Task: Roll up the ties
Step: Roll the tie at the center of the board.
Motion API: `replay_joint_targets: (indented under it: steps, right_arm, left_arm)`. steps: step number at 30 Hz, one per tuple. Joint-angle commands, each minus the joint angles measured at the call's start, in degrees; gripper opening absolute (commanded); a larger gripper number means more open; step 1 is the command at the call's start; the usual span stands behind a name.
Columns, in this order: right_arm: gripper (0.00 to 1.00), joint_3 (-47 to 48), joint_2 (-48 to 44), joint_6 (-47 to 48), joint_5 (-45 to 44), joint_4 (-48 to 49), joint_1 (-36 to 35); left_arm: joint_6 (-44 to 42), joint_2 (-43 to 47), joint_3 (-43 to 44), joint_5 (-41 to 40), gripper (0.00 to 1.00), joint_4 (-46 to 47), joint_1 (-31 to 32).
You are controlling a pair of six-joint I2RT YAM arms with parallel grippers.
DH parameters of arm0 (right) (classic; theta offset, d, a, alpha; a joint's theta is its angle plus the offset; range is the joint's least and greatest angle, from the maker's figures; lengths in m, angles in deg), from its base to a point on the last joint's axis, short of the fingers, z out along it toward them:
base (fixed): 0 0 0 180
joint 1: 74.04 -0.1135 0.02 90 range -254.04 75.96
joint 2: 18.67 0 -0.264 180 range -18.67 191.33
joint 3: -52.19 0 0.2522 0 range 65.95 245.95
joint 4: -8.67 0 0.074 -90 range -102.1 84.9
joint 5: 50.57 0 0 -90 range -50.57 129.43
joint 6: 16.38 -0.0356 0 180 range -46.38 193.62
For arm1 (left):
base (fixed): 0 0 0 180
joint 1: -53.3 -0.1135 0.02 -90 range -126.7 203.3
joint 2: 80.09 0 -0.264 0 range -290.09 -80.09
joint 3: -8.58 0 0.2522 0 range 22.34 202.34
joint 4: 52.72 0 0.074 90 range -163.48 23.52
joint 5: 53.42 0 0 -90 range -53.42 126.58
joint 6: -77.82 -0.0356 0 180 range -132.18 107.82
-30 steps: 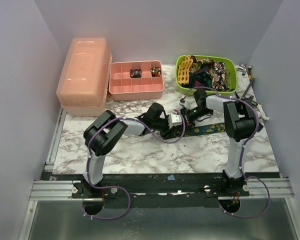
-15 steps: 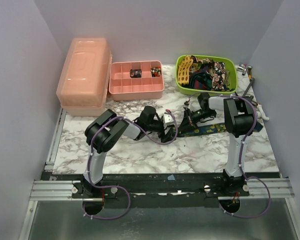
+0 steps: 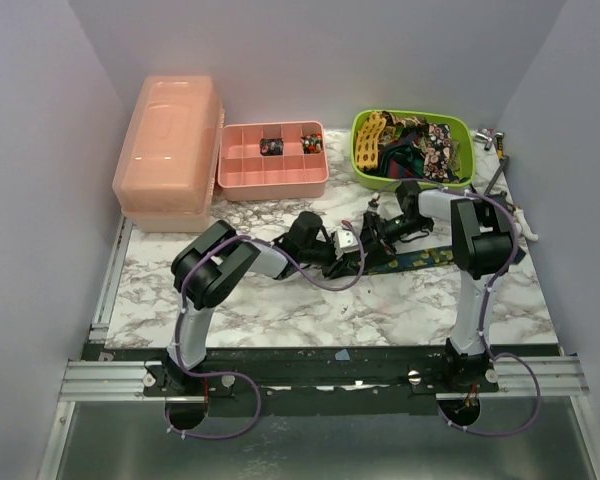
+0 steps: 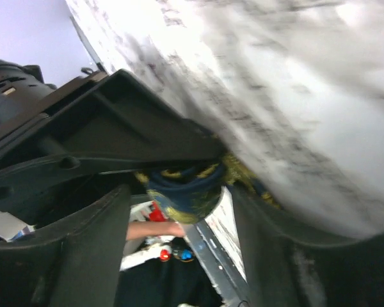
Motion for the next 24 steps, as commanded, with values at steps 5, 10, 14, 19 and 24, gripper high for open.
replay_joint_targets:
  steps: [5, 10, 14, 19, 24]
  right_arm:
    - [1.00, -4.82, -13.27, -3.46, -7.44, 9.50, -0.25]
    - [1.00, -4.29, -17.18, 2.37, -9.85, 6.23, -0.12]
    - [1.00, -6.33, -22.82, 7.36, -17.22, 6.14, 1.16]
    - [0.99, -6.08, -20.77, 10.00, -13.74, 1.46, 3.61]
    - [0.77, -7.83, -18.86, 4.09, -8.46, 6.18, 2.29]
  left_arm:
    - [-6.33, 2.44, -0.38, -7.92, 0.22, -21.60, 0.19]
    - [-5.26, 2.00, 0.32, -8.85, 0.22, -20.50, 0.24]
    - [-5.65, 1.83, 0.15, -8.52, 0.23, -19.88, 0.24]
    - [-6.01, 1.65, -0.21, -7.94, 0.23, -19.16, 0.24]
    - [-5.85, 1.56, -0.39, -7.85, 0.24, -19.06, 0.21]
